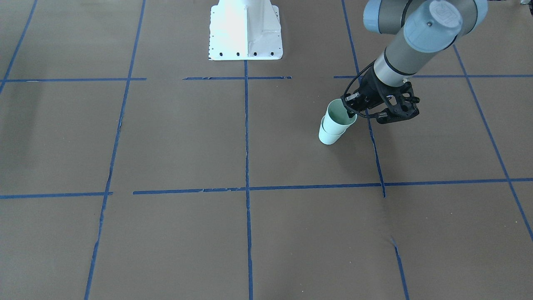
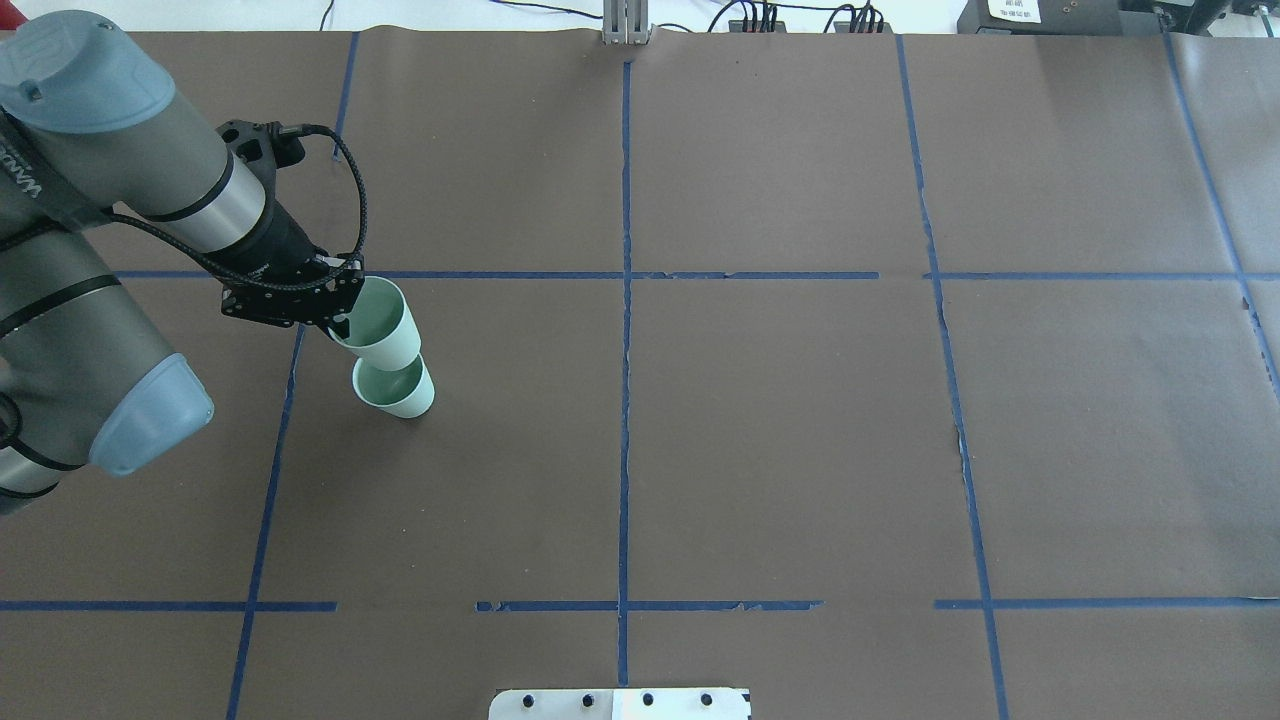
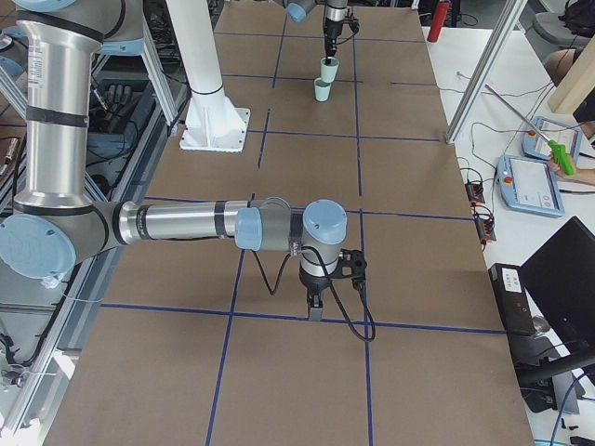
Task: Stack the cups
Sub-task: 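Lower the held cup into the other cup and open the left gripper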
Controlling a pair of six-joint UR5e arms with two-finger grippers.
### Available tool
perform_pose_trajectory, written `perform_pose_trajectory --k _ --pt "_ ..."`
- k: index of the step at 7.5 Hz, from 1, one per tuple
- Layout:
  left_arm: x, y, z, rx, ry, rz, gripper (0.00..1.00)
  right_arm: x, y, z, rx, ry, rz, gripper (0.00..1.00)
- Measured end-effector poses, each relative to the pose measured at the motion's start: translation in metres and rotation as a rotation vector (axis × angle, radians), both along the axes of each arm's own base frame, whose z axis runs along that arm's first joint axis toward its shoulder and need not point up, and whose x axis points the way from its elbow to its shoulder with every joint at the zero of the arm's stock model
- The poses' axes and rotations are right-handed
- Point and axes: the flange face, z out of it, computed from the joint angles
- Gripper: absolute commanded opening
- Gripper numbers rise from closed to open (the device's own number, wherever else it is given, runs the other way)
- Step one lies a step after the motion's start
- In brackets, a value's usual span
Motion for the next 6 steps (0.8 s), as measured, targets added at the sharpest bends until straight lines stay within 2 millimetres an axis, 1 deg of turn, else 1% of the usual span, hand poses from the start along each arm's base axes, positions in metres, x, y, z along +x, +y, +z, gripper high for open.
perform_pose_trajectory --k 2,4,6 --pt "-0.0007 0.0018 0.0073 -0.005 -0.008 0.004 0.0 0.0 0.0001 0.0001 -0.001 0.0 0.0 1.0" --pt "0.0 0.0029 0.0088 -0.007 -0.009 0.008 0.0 0.0 0.0001 0.0001 -0.001 0.0 0.0 1.0" --pt "0.0049 0.0068 0.0089 -0.008 -0.007 0.02 0.0 0.0 0.0001 0.0001 -0.001 0.0 0.0 1.0"
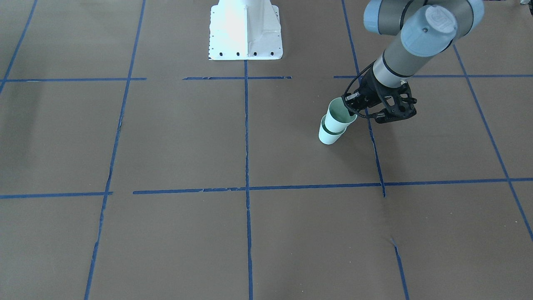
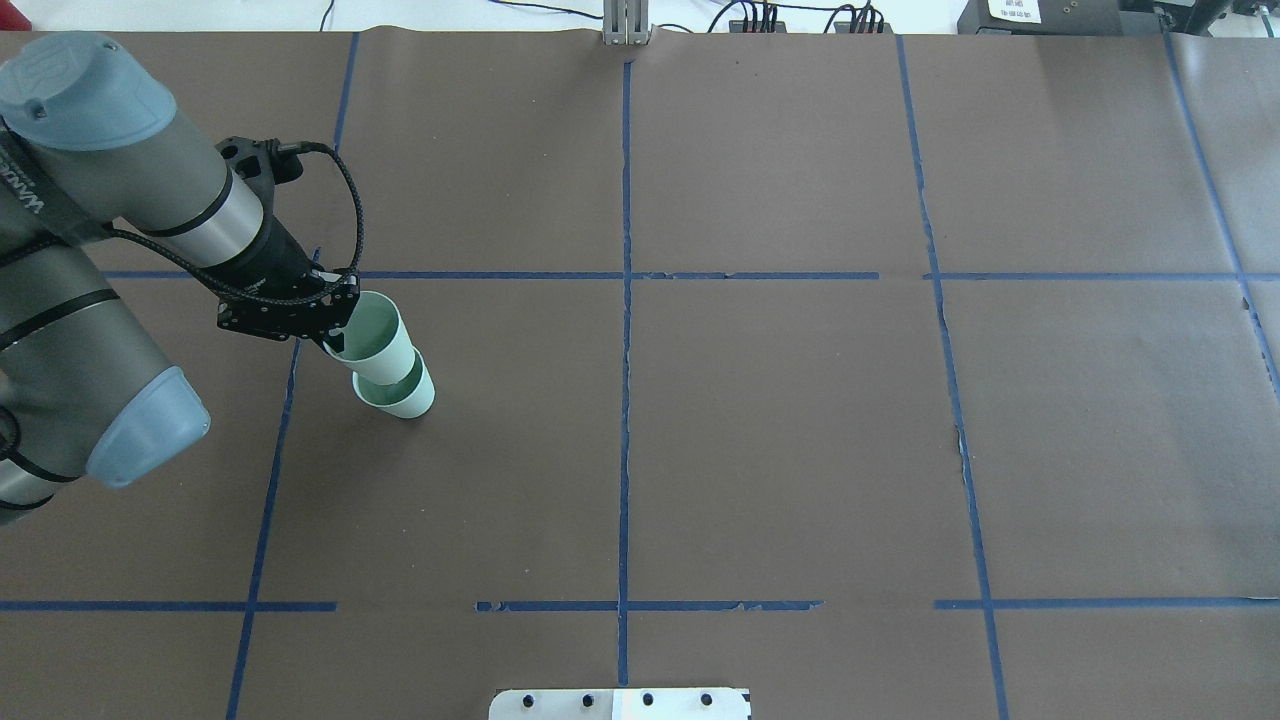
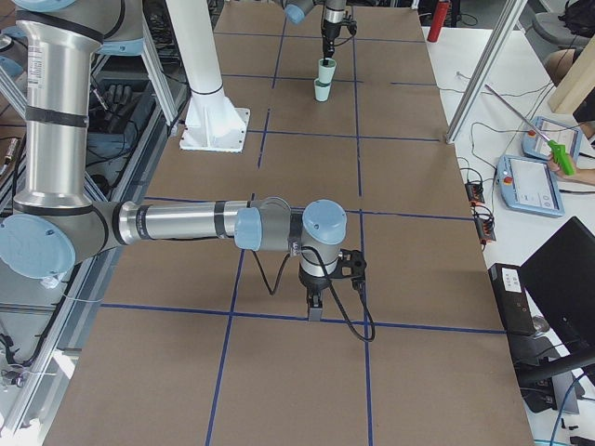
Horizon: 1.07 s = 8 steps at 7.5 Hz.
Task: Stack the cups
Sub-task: 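Lower the held cup into the other cup and open the left gripper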
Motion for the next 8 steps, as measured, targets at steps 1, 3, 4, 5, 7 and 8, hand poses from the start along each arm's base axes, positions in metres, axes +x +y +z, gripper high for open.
perform_pose_trajectory --k 1,3,4,5,7,8 --pt "0.0024 0.0015 0.0004 -0.001 -0.001 0.005 0.0 0.0 0.0 0.0001 0.0 0.0 0.0 1.0" --pt "0.0044 0.0028 0.0027 -0.003 -0.004 0.009 0.12 0.0 0.0 0.0001 0.0 0.0 0.0 1.0" --pt "0.0044 0.0031 0.0044 -0.005 -0.006 0.009 0.58 0.0 0.0 0.0001 -0.001 0.0 0.0 1.0" --pt "0.0043 0.0035 0.0058 -0.006 -0.008 0.01 1.0 0.0 0.0001 0.0001 -0.001 0.0 0.0 1.0" --pt "0.0038 0.0042 0.0053 -0.005 -0.007 0.01 1.0 0.0 0.0 0.0001 -0.001 0.0 0.0 1.0" --pt "0.0032 0.0045 0.0045 -0.003 -0.006 0.009 1.0 0.0 0.0 0.0001 0.0 0.0 0.0 1.0"
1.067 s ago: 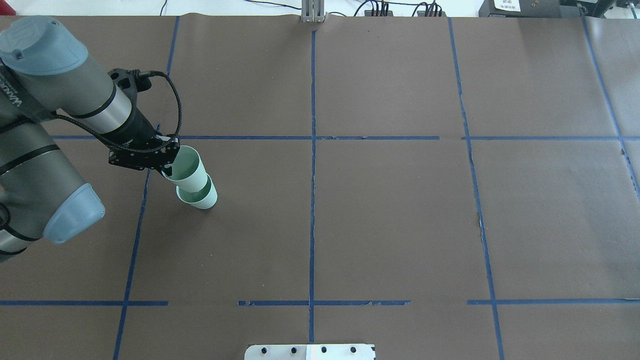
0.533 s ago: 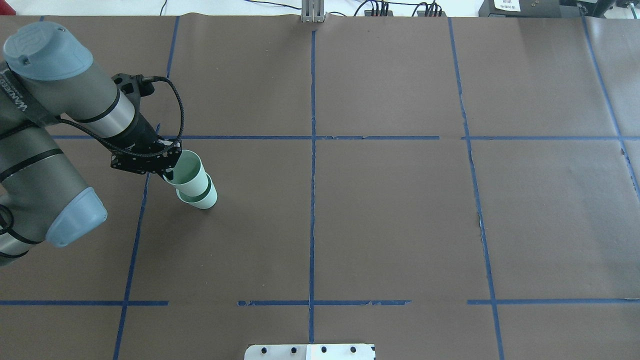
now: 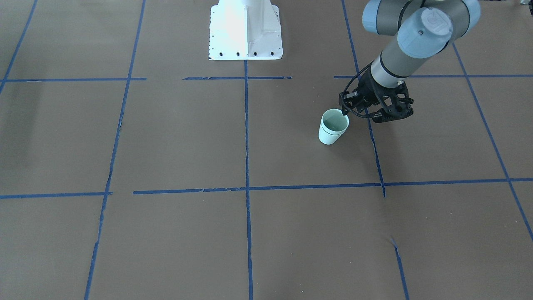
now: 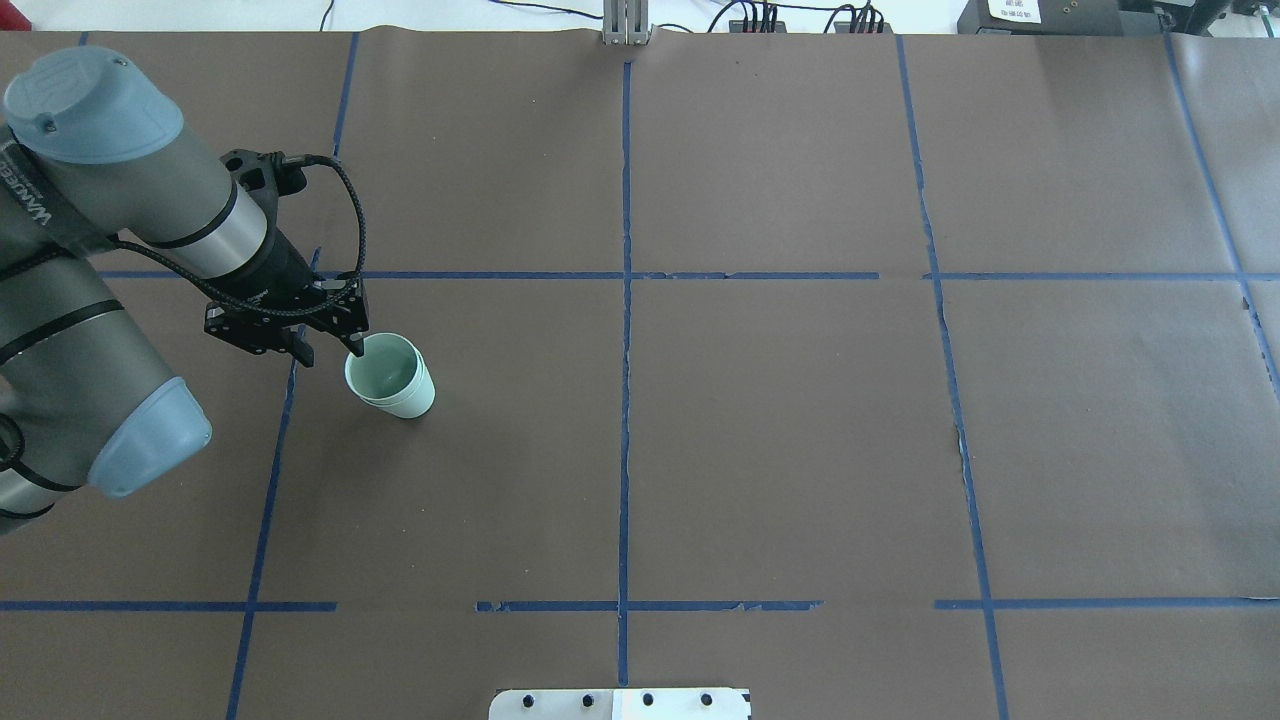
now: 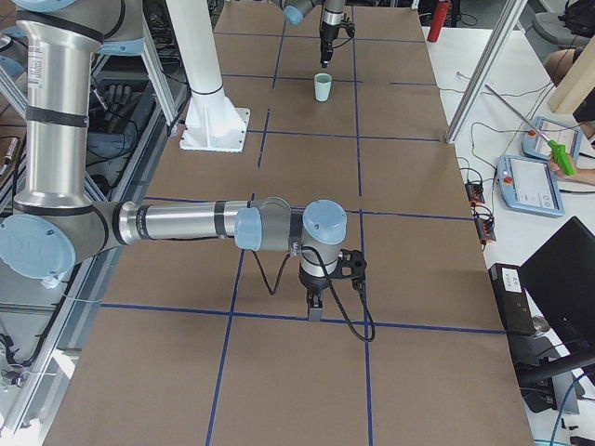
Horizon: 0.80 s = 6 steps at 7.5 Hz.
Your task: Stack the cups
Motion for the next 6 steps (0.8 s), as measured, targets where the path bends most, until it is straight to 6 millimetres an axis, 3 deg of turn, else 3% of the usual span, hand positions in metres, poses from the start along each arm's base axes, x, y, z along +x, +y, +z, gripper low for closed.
perform_pose_trajectory --k 3,4,6 --pt "-0.017 0.001 -0.012 0.062 0.023 0.007 1.0 0.0 0.0 0.0 0.0 0.0 0.0 1.0" --pt "-0.037 -0.008 -0.012 0.114 0.026 0.011 1.0 0.0 0.0 0.0 0.0 0.0 0.0 1.0" --pt "-0.106 -0.043 0.01 0.251 -0.006 0.02 1.0 0.0 0.0 0.0 0.001 0.0 0.0 1.0"
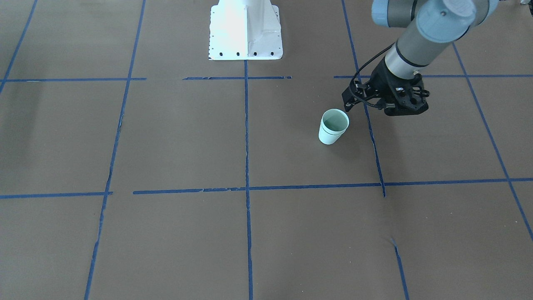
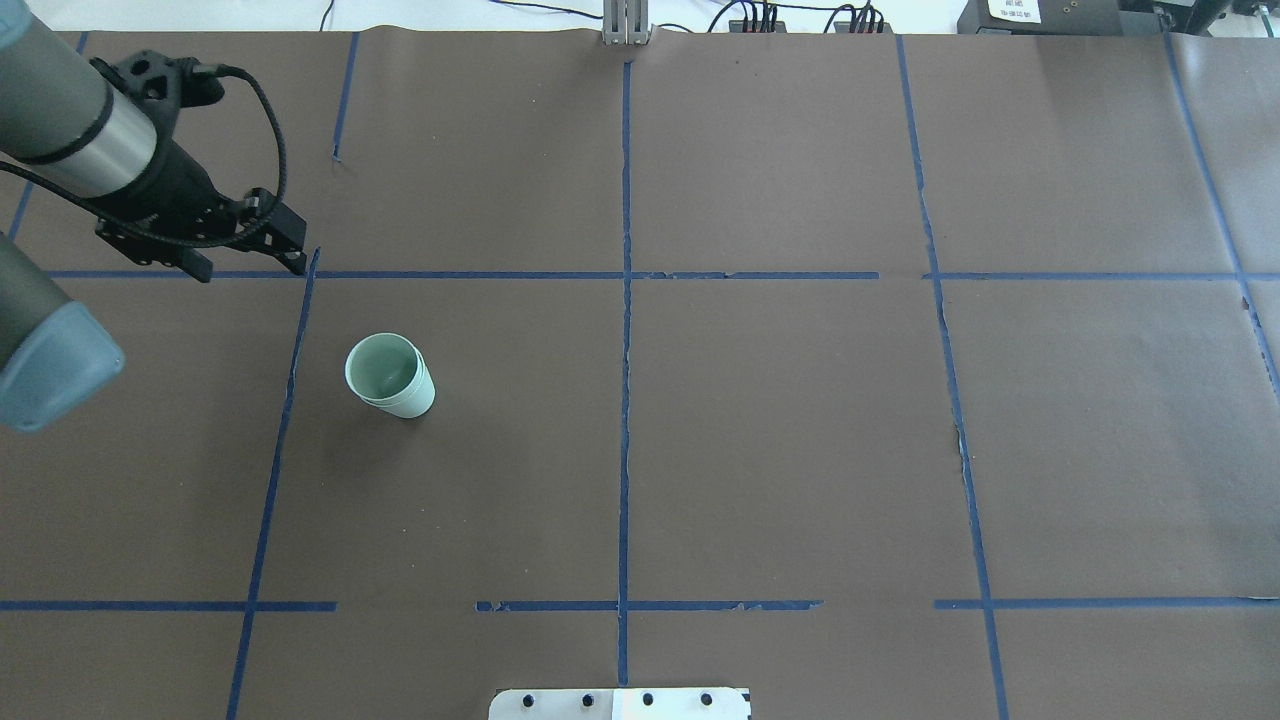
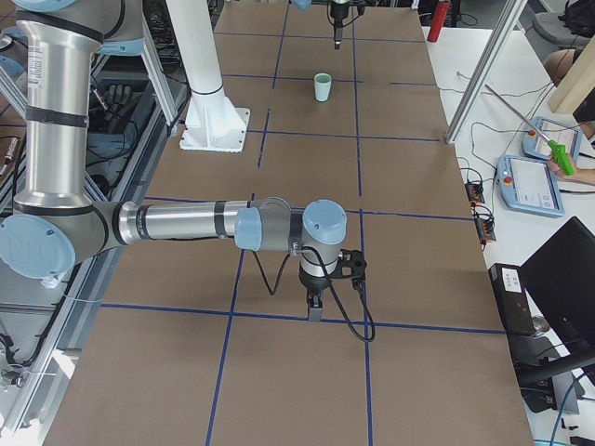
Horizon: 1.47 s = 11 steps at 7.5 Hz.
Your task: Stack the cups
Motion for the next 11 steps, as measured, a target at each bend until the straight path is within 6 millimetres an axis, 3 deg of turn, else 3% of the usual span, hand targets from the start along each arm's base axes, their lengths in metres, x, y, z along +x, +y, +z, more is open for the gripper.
perform_pose_trajectory --k 2,5,8,9,11 --pt "-0.078 -0.027 0.051 0.108 -0.062 0.028 1.0 0.0 0.0 0.0 0.0 0.0 0.0 1.0" --pt "-0.177 -0.037 0.15 0.119 -0.145 0.045 1.0 0.0 0.0 0.0 0.0 0.0 0.0 1.0" --pt "-0.272 -0.009 0.26 0.123 -0.196 0.105 1.0 0.0 0.0 0.0 -0.001 0.0 0.0 1.0" --pt "-0.291 0.005 0.297 0.118 -0.199 0.124 1.0 0.0 0.0 0.0 -0.001 0.0 0.0 1.0" --pt "-0.312 0.03 0.338 0.084 -0.183 0.119 1.0 0.0 0.0 0.0 -0.001 0.0 0.0 1.0"
